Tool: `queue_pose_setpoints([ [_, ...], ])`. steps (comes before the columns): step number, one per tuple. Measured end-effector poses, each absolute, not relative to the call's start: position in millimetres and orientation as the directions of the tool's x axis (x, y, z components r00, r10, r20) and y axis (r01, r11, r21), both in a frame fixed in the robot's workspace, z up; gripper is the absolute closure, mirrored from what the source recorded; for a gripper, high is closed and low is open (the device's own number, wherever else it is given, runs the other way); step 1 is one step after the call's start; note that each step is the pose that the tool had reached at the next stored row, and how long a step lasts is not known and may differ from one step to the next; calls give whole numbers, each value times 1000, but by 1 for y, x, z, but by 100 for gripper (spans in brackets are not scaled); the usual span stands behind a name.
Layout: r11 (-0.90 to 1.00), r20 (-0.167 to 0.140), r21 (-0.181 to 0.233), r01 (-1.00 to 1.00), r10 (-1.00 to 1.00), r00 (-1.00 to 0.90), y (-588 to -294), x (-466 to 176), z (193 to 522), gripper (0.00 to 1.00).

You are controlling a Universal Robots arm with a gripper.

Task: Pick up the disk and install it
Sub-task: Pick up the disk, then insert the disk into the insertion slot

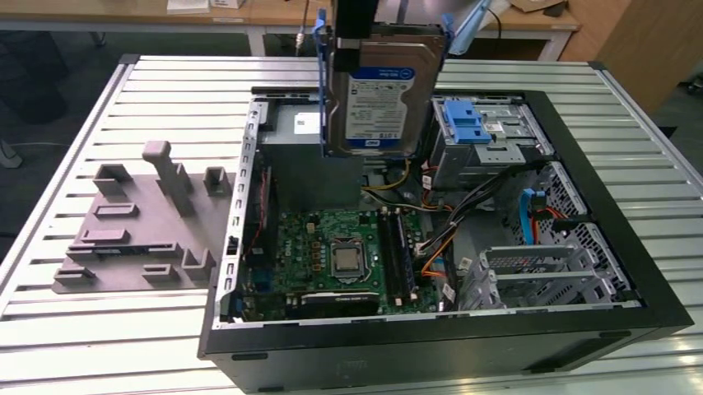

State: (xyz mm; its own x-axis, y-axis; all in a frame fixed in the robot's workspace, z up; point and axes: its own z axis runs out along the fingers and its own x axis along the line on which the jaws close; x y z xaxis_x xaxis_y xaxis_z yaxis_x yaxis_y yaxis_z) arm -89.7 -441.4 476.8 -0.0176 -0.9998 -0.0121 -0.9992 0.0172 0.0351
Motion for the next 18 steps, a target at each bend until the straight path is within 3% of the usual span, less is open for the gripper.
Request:
queue_pose_setpoints([
  [18,17,-12,37,-999,-1000,-18,-442,-75,477,64],
])
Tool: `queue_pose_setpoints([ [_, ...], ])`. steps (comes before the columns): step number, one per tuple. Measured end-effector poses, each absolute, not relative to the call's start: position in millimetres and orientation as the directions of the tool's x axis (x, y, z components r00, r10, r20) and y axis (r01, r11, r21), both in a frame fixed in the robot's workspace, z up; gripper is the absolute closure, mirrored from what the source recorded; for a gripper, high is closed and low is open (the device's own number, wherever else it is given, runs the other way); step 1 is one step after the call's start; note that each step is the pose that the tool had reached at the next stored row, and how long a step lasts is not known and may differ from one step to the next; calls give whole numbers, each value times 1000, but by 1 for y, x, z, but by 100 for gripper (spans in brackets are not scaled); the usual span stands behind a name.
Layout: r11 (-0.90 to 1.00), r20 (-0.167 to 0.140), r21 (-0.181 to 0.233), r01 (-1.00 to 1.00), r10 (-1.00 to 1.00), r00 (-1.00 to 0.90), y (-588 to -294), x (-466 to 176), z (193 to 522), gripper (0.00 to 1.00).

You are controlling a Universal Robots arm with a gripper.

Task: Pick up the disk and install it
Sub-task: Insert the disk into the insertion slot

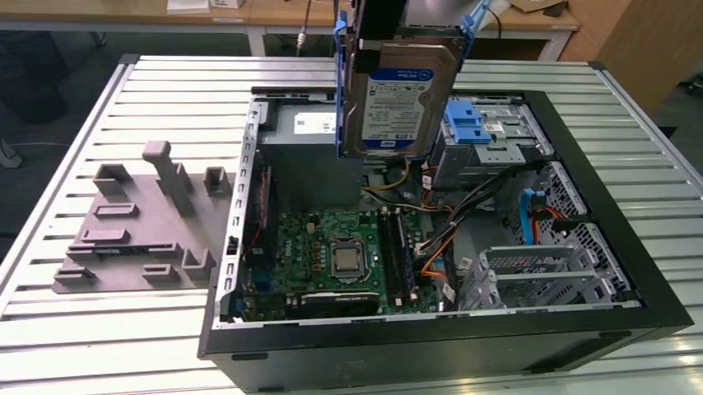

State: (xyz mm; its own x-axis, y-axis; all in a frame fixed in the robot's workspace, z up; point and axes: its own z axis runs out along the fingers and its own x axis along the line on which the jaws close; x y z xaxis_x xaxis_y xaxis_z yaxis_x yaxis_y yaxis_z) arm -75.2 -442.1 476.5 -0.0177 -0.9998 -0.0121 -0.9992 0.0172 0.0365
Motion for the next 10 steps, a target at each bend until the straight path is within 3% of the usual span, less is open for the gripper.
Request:
queue_pose_setpoints([
  [10,17,-12,36,-999,-1000,-18,-458,-75,477,64],
])
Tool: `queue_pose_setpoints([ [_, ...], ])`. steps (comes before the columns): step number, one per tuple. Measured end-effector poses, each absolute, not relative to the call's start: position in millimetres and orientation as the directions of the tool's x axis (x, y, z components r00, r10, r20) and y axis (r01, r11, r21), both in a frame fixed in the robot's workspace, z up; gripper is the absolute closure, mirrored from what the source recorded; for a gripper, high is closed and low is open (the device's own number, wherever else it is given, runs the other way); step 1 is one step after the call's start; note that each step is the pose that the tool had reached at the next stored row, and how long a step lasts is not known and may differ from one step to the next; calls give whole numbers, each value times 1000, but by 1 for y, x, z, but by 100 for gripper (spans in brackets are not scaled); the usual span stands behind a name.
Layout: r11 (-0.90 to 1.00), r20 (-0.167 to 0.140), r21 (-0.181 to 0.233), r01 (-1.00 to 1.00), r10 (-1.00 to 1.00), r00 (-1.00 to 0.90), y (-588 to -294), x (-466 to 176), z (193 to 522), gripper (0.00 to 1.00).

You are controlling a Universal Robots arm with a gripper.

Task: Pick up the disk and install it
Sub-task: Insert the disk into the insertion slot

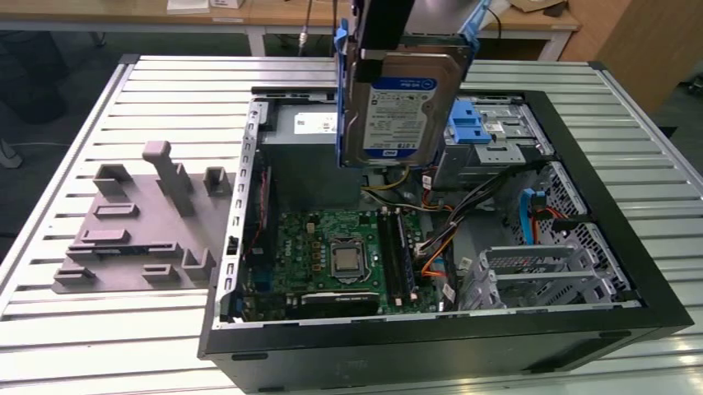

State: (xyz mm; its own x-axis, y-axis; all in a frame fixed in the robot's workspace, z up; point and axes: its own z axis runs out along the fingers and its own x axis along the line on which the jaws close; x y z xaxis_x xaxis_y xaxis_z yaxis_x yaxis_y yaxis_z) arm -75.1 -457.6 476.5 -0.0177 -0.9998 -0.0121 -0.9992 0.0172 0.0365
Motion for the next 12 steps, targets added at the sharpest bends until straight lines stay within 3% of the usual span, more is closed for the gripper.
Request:
queue_pose_setpoints([
  [12,17,-12,38,-999,-1000,-18,-475,-54,476,64],
])
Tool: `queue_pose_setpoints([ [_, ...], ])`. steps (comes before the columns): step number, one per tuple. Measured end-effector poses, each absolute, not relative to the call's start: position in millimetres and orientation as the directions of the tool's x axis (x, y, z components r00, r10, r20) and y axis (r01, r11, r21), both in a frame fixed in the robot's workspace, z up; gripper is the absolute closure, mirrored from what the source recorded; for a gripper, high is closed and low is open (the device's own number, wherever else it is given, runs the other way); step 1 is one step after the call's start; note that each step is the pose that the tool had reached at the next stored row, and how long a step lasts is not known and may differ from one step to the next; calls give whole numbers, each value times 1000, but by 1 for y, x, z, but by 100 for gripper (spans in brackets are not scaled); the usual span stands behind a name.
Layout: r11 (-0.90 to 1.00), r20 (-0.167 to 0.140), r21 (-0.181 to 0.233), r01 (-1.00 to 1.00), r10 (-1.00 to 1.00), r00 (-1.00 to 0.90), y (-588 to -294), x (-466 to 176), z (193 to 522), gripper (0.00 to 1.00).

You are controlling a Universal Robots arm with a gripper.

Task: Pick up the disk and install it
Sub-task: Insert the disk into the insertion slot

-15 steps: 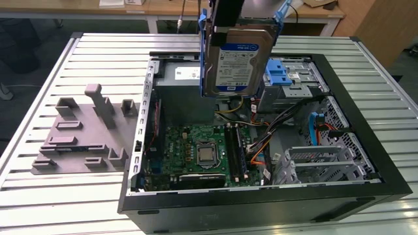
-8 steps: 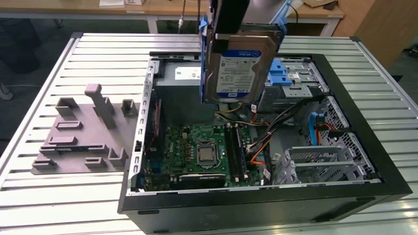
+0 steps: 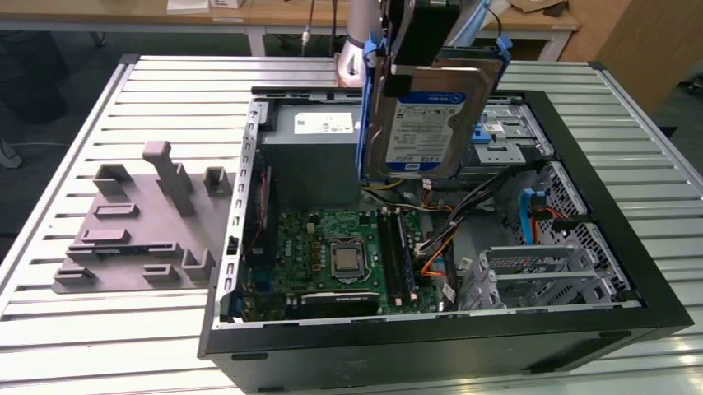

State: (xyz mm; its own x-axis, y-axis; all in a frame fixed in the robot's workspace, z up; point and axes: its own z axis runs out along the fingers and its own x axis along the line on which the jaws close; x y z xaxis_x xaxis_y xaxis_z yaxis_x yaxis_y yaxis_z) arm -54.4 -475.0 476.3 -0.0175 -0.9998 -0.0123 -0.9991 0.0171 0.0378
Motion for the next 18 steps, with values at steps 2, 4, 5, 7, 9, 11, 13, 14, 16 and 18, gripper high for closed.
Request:
queue_pose_setpoints([
  [2,17,-12,38,-999,-1000,-18,-482,-54,476,64],
  [4,17,-12,38,-999,-1000,-18,-490,-54,476,64],
  [5,17,-12,38,-999,-1000,-17,-493,-54,476,64],
  [7,17,-12,38,-999,-1000,-17,-500,-54,476,64],
  [9,17,-12,38,-999,-1000,-17,-507,-54,476,64],
  [11,17,-12,38,-999,-1000,-17,-514,-54,476,64],
  [13,17,-12,38,-999,-1000,-17,-520,-54,476,64],
  [14,17,-12,38,-999,-1000,-18,-523,-54,476,64],
  [16,17,-12,38,-999,-1000,-17,-526,-50,475,64],
  [18,17,-12,38,-999,-1000,-17,-527,-42,474,64],
])
